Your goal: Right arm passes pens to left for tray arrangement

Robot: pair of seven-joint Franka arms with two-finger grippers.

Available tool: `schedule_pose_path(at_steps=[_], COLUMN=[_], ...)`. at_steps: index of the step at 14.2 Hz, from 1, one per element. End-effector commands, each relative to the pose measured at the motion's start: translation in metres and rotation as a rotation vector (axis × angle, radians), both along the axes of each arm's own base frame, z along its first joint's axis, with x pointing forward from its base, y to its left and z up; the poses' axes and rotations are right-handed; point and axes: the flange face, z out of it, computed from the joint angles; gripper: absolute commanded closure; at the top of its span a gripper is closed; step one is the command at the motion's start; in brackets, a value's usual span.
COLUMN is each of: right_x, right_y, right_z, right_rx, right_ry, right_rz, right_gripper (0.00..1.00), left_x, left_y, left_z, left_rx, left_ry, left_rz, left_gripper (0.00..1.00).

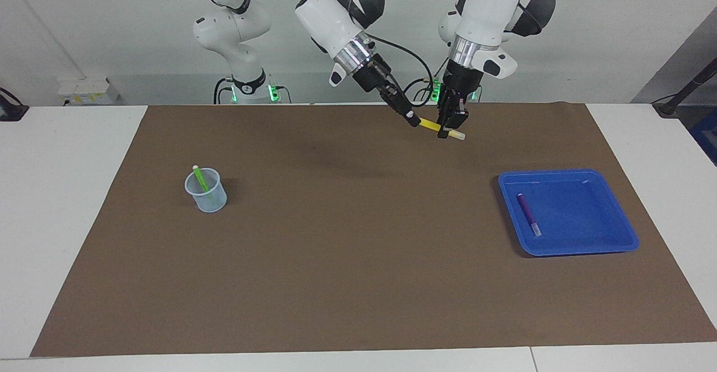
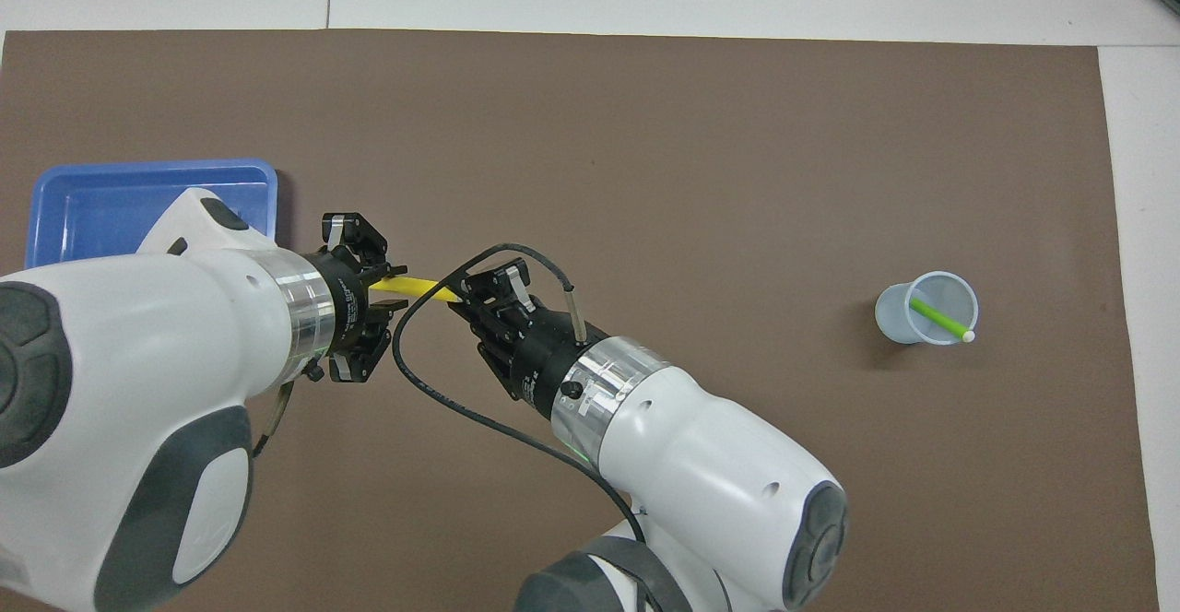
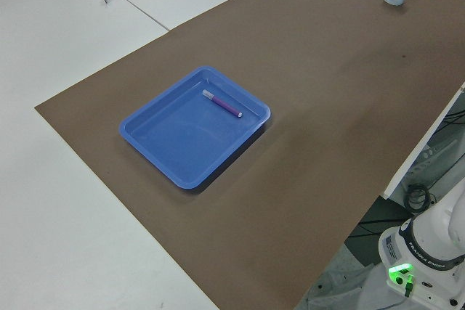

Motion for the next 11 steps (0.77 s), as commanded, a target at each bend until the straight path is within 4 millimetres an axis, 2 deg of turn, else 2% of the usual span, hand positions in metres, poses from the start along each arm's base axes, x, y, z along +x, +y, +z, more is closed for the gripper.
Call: schedule_pose_path(at_steps=[1, 5, 7, 11], right_x=[0.0082, 0.0087, 0.0087, 0.0098], right_y=[-0.0055, -0.0061, -0.0061, -0.0074], right_z=[-0.0007, -0.0009, -0.0009, -0.0013], right_rx=[-0.004, -0.006, -0.005, -0.003], right_ry=[-0.027, -0.027, -0.026, -0.021], right_rz=[-0.004, -0.003, -0.004, -0.008], right_gripper=[1.00, 1.00, 1.00, 1.00], left_x=[-0.0008, -0.0012, -0.0012, -0.0012], left_y=[-0.0007, -0.0014, -0.0014, -0.0014], left_z=[-0.0021, -0.0023, -0.0023, -0.0023], left_rx=[0.007, 0.007, 0.007, 0.008], left_ry=[0.002, 0.003, 0.003, 0.003], left_rz=[-0.010, -0.012, -0.012, -0.013], left_gripper=[0.79, 0.84, 0.90, 0.98])
